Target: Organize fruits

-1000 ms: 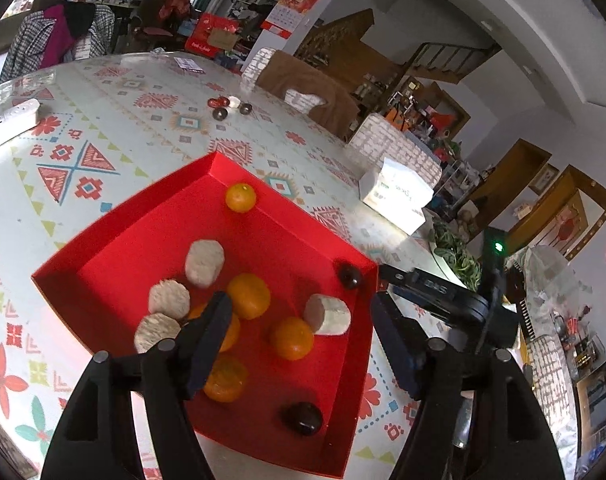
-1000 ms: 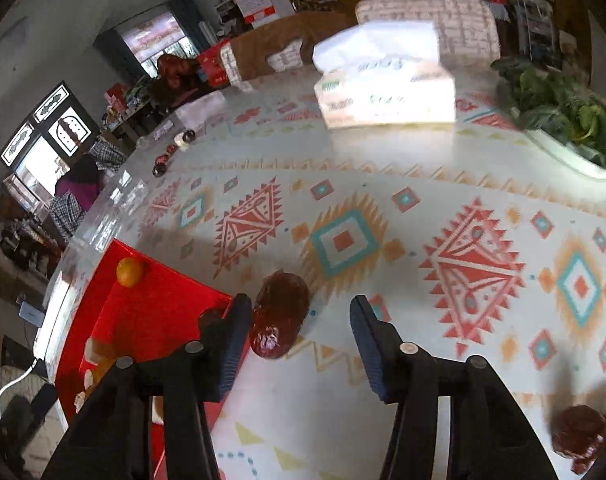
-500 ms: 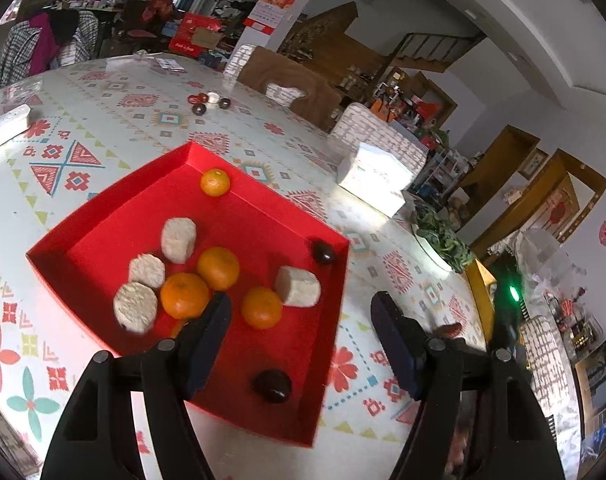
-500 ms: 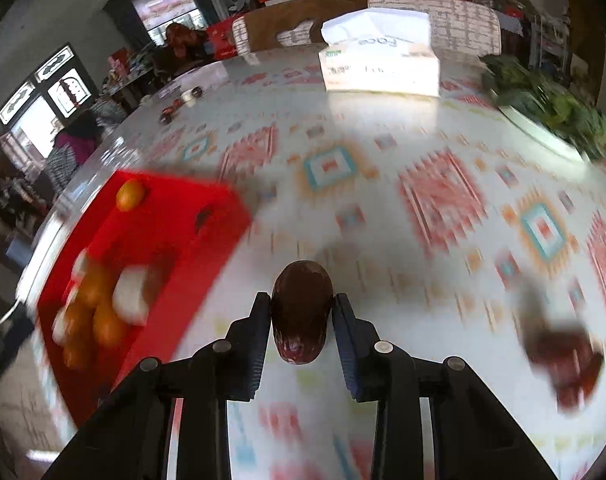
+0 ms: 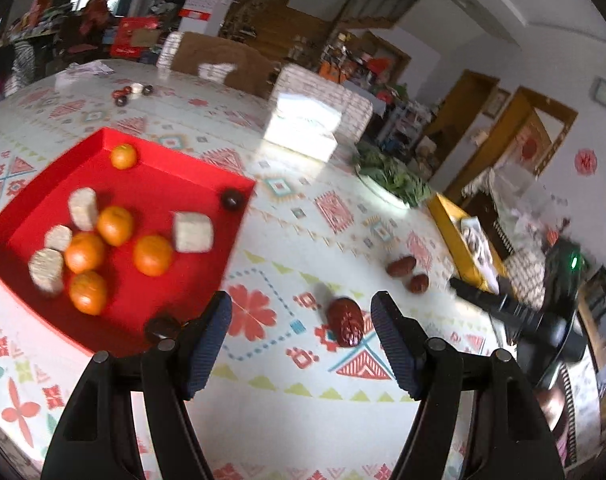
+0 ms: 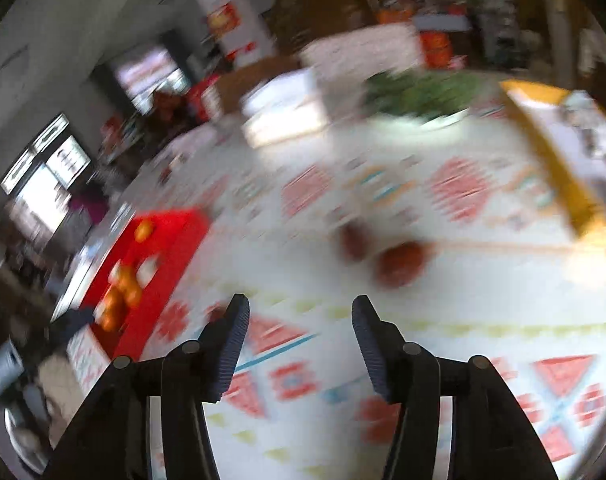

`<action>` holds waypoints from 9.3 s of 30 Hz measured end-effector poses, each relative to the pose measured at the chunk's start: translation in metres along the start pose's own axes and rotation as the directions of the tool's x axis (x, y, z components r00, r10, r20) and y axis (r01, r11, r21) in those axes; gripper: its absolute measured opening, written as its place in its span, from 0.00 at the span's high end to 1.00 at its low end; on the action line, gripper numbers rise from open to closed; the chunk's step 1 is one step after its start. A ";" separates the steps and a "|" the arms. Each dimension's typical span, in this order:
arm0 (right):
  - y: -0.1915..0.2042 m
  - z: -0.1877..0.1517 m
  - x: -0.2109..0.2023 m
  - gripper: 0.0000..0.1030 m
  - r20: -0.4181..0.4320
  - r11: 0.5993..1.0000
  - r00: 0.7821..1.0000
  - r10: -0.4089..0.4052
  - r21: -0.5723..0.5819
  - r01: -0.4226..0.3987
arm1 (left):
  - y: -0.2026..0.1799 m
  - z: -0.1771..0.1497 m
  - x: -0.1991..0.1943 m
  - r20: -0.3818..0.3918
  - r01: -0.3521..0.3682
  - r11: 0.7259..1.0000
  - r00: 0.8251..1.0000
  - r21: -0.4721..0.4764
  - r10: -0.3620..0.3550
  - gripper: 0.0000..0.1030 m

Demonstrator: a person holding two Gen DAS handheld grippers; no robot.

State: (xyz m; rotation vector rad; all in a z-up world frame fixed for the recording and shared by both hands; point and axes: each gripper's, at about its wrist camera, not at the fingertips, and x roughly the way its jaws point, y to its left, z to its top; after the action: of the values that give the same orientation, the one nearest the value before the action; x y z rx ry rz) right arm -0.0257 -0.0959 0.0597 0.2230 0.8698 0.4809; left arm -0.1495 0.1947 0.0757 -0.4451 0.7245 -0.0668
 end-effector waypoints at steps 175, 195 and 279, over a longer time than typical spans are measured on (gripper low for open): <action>-0.057 0.029 0.022 0.34 0.086 0.999 0.996 -0.029 0.046 0.025 | -0.084 0.034 0.144 -0.107 -0.030 0.967 0.993 0.252 0.058 0.27; -0.079 0.037 0.004 0.34 0.159 0.989 0.982 -0.101 0.126 0.081 | -0.156 0.004 0.197 -0.134 -0.091 0.888 0.977 0.451 0.169 0.75; 0.163 -0.083 0.001 0.24 0.104 0.904 0.991 0.084 -0.426 -0.032 | 0.027 -0.029 -0.108 0.431 -0.590 0.785 0.669 -0.188 0.606 0.00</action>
State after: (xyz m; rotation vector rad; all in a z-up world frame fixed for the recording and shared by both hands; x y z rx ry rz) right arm -0.1409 0.0460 0.0685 -0.1229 0.6229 0.6932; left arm -0.2523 0.2313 0.1128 -0.2154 0.3532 0.6700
